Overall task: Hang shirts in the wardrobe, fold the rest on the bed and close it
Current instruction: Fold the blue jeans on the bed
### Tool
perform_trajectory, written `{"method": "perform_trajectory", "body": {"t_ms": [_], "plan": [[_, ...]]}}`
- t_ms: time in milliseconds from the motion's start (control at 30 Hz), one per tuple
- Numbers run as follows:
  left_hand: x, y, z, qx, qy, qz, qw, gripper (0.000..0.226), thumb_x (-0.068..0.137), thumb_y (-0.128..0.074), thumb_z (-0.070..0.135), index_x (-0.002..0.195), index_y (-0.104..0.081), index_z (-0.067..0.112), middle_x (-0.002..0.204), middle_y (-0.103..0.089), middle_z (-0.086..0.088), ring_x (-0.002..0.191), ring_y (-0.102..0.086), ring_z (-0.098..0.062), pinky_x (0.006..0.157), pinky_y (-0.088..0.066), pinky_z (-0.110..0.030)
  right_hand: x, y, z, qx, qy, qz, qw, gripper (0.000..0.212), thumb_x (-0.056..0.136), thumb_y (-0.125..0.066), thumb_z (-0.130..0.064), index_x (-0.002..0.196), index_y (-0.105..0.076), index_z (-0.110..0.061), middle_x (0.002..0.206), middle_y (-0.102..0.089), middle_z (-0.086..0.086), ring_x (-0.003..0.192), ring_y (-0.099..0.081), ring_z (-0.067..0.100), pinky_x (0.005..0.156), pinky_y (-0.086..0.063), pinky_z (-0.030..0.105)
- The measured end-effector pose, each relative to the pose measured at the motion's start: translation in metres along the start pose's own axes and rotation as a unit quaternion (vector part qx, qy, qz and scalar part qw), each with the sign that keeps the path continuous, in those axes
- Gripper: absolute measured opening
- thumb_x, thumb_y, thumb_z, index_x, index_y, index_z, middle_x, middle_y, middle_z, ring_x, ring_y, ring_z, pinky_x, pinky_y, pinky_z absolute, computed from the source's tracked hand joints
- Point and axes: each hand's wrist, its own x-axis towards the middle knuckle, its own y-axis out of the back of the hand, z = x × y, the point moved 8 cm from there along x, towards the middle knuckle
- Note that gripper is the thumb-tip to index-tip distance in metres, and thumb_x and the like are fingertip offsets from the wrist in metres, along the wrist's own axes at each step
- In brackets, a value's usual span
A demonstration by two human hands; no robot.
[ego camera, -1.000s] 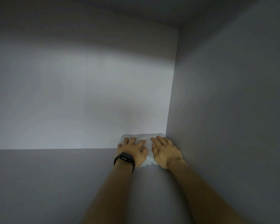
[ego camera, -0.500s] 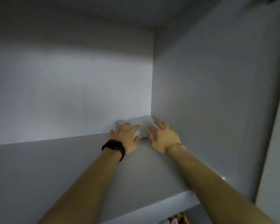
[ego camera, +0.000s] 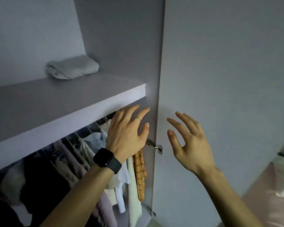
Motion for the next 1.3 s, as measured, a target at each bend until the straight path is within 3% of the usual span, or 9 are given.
{"method": "perform_trajectory", "body": {"t_ms": [167, 267, 300, 367, 500, 667, 867, 1133, 1300], "plan": [[-0.066, -0.091, 0.129, -0.133, -0.106, -0.057, 0.984, 0.039, 0.092, -0.058, 0.026, 0.131, -0.065, 0.024, 0.126, -0.064, -0.002, 0.116, -0.058, -0.028, 0.097, -0.048, -0.043, -0.136, 0.082, 0.082, -0.069, -0.132, 0.017, 0.989, 0.039, 0.099, -0.053, -0.039, 0.133, -0.064, -0.022, 0.146, -0.054, -0.001, 0.139, -0.043, 0.022, 0.106, -0.041, 0.034], [-0.121, -0.147, 0.226, -0.201, -0.17, -0.153, 0.952, 0.039, 0.091, -0.06, 0.026, 0.13, -0.065, 0.025, 0.123, -0.067, 0.001, 0.114, -0.06, -0.024, 0.093, -0.051, -0.04, -0.235, 0.133, 0.131, -0.129, -0.233, 0.008, 0.964, 0.037, 0.099, -0.055, -0.035, 0.13, -0.066, -0.019, 0.141, -0.057, 0.004, 0.133, -0.049, 0.028, 0.107, -0.045, 0.039], [-0.144, -0.166, 0.28, -0.231, -0.2, -0.193, 0.932, 0.04, 0.09, -0.06, 0.025, 0.13, -0.064, 0.027, 0.123, -0.067, 0.002, 0.114, -0.06, -0.023, 0.092, -0.051, -0.04, -0.285, 0.166, 0.15, -0.159, -0.288, 0.009, 0.944, 0.035, 0.099, -0.057, -0.032, 0.13, -0.067, -0.018, 0.14, -0.058, 0.005, 0.132, -0.049, 0.029, 0.106, -0.045, 0.042], [-0.165, -0.184, 0.322, -0.24, -0.213, -0.255, 0.912, 0.042, 0.091, -0.06, 0.026, 0.133, -0.062, 0.031, 0.125, -0.065, 0.005, 0.117, -0.057, -0.021, 0.095, -0.049, -0.039, -0.328, 0.19, 0.164, -0.181, -0.323, 0.022, 0.929, 0.034, 0.097, -0.061, -0.03, 0.128, -0.067, -0.02, 0.139, -0.06, 0.005, 0.131, -0.05, 0.028, 0.105, -0.046, 0.042], [-0.214, -0.217, 0.455, -0.263, -0.292, -0.345, 0.852, 0.044, 0.095, -0.054, 0.029, 0.139, -0.056, 0.033, 0.134, -0.059, 0.01, 0.123, -0.051, -0.017, 0.102, -0.043, -0.037, -0.444, 0.273, 0.192, -0.249, -0.444, 0.037, 0.86, 0.033, 0.094, -0.066, -0.03, 0.127, -0.068, -0.024, 0.136, -0.061, 0.001, 0.13, -0.05, 0.026, 0.103, -0.049, 0.042], [-0.254, -0.247, 0.564, -0.278, -0.342, -0.378, 0.814, 0.045, 0.094, -0.055, 0.028, 0.138, -0.055, 0.036, 0.133, -0.059, 0.012, 0.121, -0.051, -0.017, 0.102, -0.043, -0.037, -0.536, 0.343, 0.204, -0.29, -0.544, 0.047, 0.786, 0.035, 0.093, -0.068, -0.031, 0.127, -0.068, -0.027, 0.136, -0.062, -0.001, 0.131, -0.048, 0.024, 0.1, -0.051, 0.042], [-0.297, -0.268, 0.677, -0.27, -0.417, -0.416, 0.762, 0.048, 0.094, -0.052, 0.031, 0.141, -0.051, 0.038, 0.137, -0.055, 0.012, 0.126, -0.047, -0.015, 0.102, -0.04, -0.033, -0.608, 0.413, 0.215, -0.306, -0.631, 0.071, 0.709, 0.039, 0.095, -0.064, -0.032, 0.133, -0.064, -0.025, 0.142, -0.057, 0.002, 0.135, -0.043, 0.025, 0.108, -0.042, 0.04], [-0.296, -0.287, 0.803, -0.278, -0.492, -0.417, 0.712, 0.047, 0.096, -0.05, 0.029, 0.143, -0.049, 0.036, 0.138, -0.053, 0.01, 0.128, -0.045, -0.017, 0.107, -0.037, -0.035, -0.638, 0.487, 0.27, -0.351, -0.654, 0.115, 0.66, 0.038, 0.094, -0.067, -0.027, 0.132, -0.064, -0.023, 0.139, -0.059, 0.004, 0.13, -0.046, 0.031, 0.102, -0.045, 0.044], [-0.271, -0.338, 0.89, -0.284, -0.523, -0.403, 0.695, 0.048, 0.095, -0.051, 0.031, 0.143, -0.05, 0.035, 0.138, -0.052, 0.009, 0.129, -0.045, -0.018, 0.106, -0.038, -0.035, -0.647, 0.526, 0.347, -0.356, -0.684, 0.112, 0.627, 0.043, 0.097, -0.058, -0.037, 0.139, -0.058, -0.025, 0.144, -0.054, 0.002, 0.135, -0.04, 0.025, 0.109, -0.038, 0.039]]}}
